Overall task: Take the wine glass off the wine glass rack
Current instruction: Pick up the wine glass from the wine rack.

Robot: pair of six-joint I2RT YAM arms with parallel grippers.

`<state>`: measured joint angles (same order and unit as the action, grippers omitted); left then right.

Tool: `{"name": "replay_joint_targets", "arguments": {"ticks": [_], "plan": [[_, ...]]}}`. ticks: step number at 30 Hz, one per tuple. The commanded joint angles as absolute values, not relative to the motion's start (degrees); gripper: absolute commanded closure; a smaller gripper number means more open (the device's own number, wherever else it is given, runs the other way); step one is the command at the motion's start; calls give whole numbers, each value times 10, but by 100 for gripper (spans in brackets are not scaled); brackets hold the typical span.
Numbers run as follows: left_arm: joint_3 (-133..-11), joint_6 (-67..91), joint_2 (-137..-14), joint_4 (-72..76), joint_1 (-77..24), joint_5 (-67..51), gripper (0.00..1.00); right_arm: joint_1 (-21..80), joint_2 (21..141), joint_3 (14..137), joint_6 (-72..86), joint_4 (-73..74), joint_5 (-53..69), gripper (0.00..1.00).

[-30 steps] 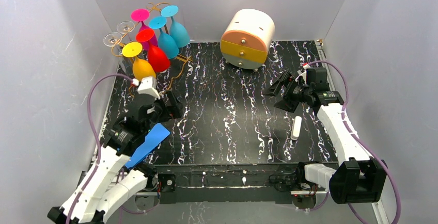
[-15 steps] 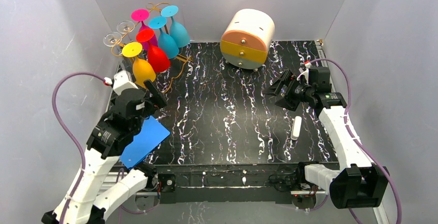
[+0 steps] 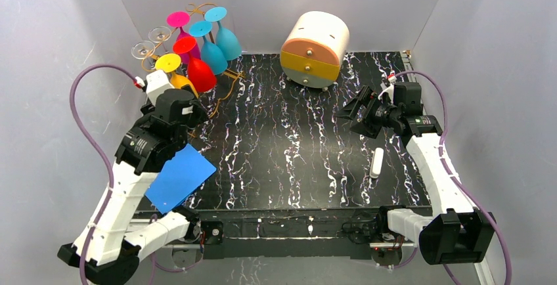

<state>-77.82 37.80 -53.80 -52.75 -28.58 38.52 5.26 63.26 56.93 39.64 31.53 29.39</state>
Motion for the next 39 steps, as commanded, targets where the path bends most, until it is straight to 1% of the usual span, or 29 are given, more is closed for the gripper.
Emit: {"name": "replay_joint_targets", "arguments": {"ticks": [1, 5, 8, 13, 16, 21, 26, 32, 35, 37, 39], "plan": [[-806, 364, -568, -562, -286, 421, 27, 50, 641, 601, 382, 320, 304, 1], [-798, 361, -585, -570, -284, 417, 25, 51, 642, 605, 371, 325, 306, 1], [-800, 355, -593, -555, -276, 419, 26, 50, 643, 606, 366, 329, 305, 1], [-825, 318, -627, -535, -211, 373, 29, 50, 647, 609, 360, 335, 309, 1], [-837, 314, -660, -526, -201, 358, 29, 50, 649, 621, 353, 347, 311, 1], [-872, 325, -680, -519, -182, 368, 29, 50, 636, 613, 351, 354, 299, 1], [-914, 309, -703, -536, -174, 411, 30, 50, 643, 610, 340, 341, 328, 1], [-964, 304, -713, -539, -174, 417, 29, 50, 646, 621, 331, 331, 334, 1], [-986, 303, -719, -524, -173, 440, 32, 50, 645, 615, 334, 328, 339, 1], [-993, 281, -729, -470, -174, 435, 35, 50, 645, 605, 338, 321, 348, 1], [-1043, 284, -758, -480, -173, 452, 34, 51, 646, 598, 341, 315, 356, 1]]}}
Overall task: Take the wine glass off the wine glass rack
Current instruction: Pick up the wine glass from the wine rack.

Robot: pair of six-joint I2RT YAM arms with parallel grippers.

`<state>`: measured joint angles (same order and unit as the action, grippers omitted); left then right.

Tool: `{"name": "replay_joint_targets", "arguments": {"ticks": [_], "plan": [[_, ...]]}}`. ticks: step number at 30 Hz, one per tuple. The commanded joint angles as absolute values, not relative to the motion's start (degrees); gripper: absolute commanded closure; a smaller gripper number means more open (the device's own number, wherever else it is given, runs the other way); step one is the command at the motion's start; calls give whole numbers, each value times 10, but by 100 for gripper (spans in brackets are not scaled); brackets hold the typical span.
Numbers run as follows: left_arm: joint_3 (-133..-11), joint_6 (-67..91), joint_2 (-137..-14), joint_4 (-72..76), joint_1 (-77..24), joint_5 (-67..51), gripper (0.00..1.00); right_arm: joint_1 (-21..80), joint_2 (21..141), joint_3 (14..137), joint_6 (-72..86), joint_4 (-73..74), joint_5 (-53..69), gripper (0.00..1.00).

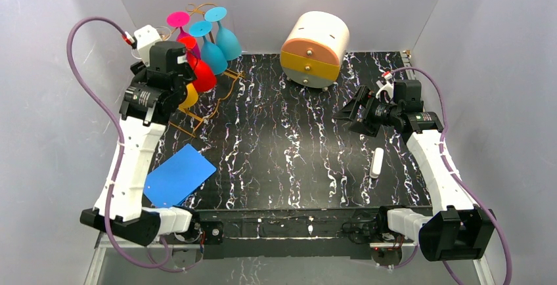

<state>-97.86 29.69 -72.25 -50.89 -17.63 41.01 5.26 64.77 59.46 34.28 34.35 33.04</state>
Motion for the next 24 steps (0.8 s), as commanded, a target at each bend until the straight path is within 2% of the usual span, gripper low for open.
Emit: {"name": "replay_joint_targets", "arguments": {"ticks": [1, 6, 9, 17, 21, 24], "plan": [[-1071, 289, -771, -488, -173, 463, 34, 50, 647, 600, 340, 318, 356, 1], [-1073, 283, -784, -459, -162, 465, 34, 50, 647, 603, 339, 325, 349, 1], [-1079, 264, -798, -441, -132, 420, 34, 50, 648, 602, 339, 324, 352, 1], [-1101, 246, -821, -433, 20, 260, 33, 50, 666, 624, 320, 339, 353, 1], [-1086, 242, -810, -408, 119, 128, 32, 51, 673, 635, 314, 343, 368, 1], [-1084, 232, -811, -409, 151, 52, 31, 50, 680, 648, 308, 350, 380, 1]]}}
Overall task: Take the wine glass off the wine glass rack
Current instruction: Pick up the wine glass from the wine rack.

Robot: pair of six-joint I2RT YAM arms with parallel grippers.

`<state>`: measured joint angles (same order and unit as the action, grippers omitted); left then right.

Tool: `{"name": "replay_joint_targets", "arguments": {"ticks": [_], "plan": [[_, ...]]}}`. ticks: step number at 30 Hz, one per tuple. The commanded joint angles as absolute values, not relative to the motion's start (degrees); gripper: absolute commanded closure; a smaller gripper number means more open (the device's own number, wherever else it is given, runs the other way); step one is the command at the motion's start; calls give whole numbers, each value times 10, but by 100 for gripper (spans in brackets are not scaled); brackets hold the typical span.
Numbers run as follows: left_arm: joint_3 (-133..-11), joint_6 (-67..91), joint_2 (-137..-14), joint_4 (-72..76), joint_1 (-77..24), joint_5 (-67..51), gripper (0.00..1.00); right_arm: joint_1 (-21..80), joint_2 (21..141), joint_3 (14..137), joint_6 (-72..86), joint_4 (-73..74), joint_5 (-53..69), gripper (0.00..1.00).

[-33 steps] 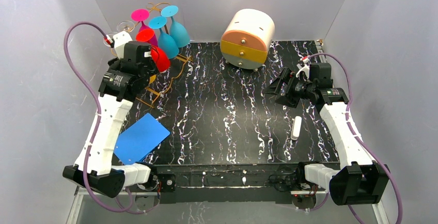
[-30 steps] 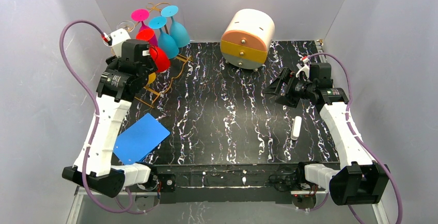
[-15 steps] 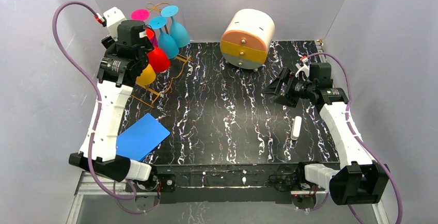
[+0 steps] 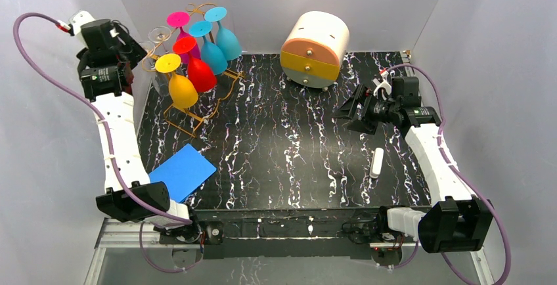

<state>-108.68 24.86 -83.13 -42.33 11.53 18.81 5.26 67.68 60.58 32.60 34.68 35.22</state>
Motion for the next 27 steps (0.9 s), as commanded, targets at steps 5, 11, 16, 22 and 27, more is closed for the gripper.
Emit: {"name": "replay_joint_targets", "arguments": {"ticks": [5, 11, 16, 22, 27], "plan": [[-1052, 216, -806, -399, 171, -48, 30, 50, 676, 650, 304, 354, 380, 1], [-1043, 185, -813, -416, 187, -76, 32, 50, 672, 646, 302, 363, 374, 1], [-1039, 197, -812, -397, 187, -115, 38, 50, 674, 645, 295, 366, 370, 1], [-1024, 217, -814, -360, 187, -159, 58, 50, 681, 649, 287, 376, 368, 1], [-1016, 224, -825, -357, 187, -178, 55, 50, 678, 653, 280, 388, 354, 1]]}}
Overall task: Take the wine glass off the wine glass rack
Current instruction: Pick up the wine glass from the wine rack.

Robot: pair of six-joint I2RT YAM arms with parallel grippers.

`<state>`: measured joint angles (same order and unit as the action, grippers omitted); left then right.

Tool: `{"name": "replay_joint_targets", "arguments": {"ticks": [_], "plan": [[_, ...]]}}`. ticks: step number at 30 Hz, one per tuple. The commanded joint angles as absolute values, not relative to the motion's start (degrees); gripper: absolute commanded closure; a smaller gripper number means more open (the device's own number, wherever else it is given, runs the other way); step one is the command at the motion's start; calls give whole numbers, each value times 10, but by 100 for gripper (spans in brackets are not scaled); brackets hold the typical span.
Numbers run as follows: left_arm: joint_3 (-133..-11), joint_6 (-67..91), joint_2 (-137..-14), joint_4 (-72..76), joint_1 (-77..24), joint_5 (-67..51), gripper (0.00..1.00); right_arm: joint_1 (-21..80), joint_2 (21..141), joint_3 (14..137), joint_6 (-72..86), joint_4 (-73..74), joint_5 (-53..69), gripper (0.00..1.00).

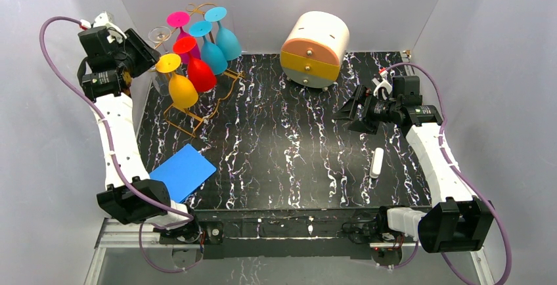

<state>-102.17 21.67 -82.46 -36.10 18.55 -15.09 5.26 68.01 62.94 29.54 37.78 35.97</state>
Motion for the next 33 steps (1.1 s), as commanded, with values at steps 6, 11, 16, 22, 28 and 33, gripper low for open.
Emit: {"name": "replay_joint_targets", "arguments": {"ticks": [6, 11, 16, 22, 28, 33], "plan": [[-1002, 210, -821, -367, 188, -172, 55, 50, 683, 654, 286, 389, 352, 1], [-984, 210, -814, -364, 187, -181, 57, 50, 685, 657, 288, 399, 343, 1], [-958, 222, -798, -343, 187, -197, 59, 50, 686, 655, 292, 402, 337, 1], [-946, 235, -787, -335, 187, -206, 65, 50, 689, 653, 303, 404, 338, 1], [-927, 255, -773, -314, 187, -220, 74, 51, 695, 655, 306, 413, 338, 1], [-907, 280, -764, -298, 187, -213, 80, 50, 698, 655, 316, 415, 338, 1]]}}
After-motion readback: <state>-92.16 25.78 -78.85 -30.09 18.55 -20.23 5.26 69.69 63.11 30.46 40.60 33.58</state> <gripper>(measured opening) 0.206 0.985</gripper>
